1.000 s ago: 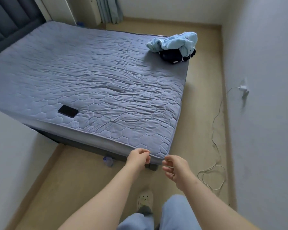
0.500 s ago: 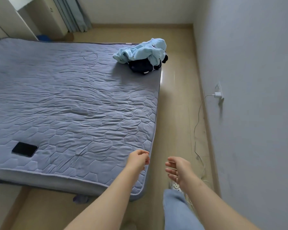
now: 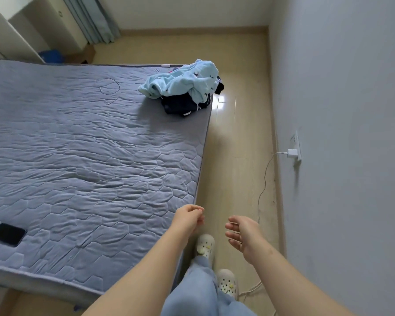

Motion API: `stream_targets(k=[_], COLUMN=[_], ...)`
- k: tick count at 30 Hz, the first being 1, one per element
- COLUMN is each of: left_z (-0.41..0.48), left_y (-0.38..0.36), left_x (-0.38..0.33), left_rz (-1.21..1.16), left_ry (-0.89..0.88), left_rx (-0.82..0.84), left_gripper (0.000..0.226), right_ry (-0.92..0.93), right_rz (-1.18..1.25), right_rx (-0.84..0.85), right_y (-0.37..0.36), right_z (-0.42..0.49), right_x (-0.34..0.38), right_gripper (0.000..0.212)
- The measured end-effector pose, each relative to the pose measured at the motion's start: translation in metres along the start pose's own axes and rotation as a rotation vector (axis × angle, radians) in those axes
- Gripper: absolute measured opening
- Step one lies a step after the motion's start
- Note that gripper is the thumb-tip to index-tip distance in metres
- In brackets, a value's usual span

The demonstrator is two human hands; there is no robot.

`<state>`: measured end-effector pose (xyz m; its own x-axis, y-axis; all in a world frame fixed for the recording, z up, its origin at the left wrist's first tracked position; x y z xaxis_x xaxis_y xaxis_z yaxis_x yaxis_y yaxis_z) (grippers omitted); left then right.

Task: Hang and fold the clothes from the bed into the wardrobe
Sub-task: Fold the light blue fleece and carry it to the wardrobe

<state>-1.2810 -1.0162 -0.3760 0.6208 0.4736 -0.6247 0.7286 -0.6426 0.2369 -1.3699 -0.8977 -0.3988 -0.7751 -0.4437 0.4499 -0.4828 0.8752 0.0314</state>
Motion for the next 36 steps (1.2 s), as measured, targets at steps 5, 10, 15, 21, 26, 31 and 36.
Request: stream_targets(k=[5, 10, 15, 21, 26, 31, 36], left_z=[0.047, 0.118, 0.178, 0.240, 0.293, 0.352, 0.415], left_y=[-0.006, 0.012, 0.039, 0.079, 0.095, 0.099, 0.101], left_x=[-0.054, -0.122, -0.197, -0.262, -0.299, -0.345, -0.406], left_rz=[-0.022, -0.064, -0.049, -0.063, -0.140, -0.232, -0.316], left_ry=[-0.005, -0.049, -0.075, -0.034, 0.012, 0.057, 0.144], left_rx=[0.008, 0.002, -0.002, -0.065, -0.128, -0.211, -0.324], left_gripper=[0.022, 0.017, 0.018, 0.019, 0.020, 0.022, 0.022], right_ry=[0.034, 0.070, 0.092, 0.115, 0.105, 0.089, 0.053], right_rz=[-0.010, -0.045, -0.092, -0.099, -0.182, -0.313, -0.454], right_rx=[-0.017, -0.006, 0.008, 0.082, 0.081, 0.130, 0.212], right_y=[-0.011, -0.056, -0.116, -0.191, -0.231, -0.270, -0.311], right_z=[0.027, 0.065, 0.094, 0.124, 0.168, 0.223, 0.283], right_x=[0.062, 0.144, 0.229, 0.310, 0.365, 0.433, 0.520], right_gripper=[0.015, 0.012, 0.015, 0.014, 0.011, 0.009, 0.019])
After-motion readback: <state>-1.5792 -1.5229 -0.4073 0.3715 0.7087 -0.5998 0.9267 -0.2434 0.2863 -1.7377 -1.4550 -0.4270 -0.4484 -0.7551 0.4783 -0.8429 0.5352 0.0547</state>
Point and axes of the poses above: each hand's wrist, its own z-axis towards the middle knuckle, its own y-axis out of the back of the hand, x = y × z, the point moved 4 cm from there along z, towards the middle knuckle, and after that the axes turned 2 degrees about -x, right-handed, at the moved point
